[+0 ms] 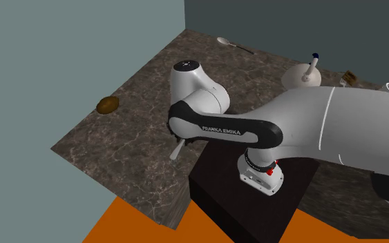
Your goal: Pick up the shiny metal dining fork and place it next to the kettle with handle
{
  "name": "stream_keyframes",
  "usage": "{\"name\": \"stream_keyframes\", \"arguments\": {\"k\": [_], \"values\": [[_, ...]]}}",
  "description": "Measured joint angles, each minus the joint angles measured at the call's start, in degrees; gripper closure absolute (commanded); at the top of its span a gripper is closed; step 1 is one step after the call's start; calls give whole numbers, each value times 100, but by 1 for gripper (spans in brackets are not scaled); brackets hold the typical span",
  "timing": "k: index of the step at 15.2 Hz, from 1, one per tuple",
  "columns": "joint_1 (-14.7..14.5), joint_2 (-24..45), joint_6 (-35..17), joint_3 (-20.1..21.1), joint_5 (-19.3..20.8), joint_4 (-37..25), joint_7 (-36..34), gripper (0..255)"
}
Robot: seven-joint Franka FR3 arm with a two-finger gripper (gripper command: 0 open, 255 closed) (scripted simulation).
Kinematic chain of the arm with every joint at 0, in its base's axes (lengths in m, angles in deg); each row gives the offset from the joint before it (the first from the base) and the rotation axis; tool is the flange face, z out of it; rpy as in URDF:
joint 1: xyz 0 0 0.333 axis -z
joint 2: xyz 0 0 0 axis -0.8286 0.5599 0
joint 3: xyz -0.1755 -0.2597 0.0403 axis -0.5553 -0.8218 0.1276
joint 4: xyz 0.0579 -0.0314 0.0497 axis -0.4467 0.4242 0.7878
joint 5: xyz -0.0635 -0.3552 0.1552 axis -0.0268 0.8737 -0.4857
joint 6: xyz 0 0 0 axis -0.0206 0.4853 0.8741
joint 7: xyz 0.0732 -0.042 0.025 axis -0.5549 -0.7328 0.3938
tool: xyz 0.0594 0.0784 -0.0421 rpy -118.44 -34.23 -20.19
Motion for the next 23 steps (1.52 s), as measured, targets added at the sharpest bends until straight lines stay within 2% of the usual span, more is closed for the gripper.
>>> {"name": "stream_keyframes", "arguments": {"k": [10, 23], "values": [[45, -370, 873, -473, 430, -508, -174, 255], [171, -477, 1843, -952, 887, -1380, -372, 255]]}}
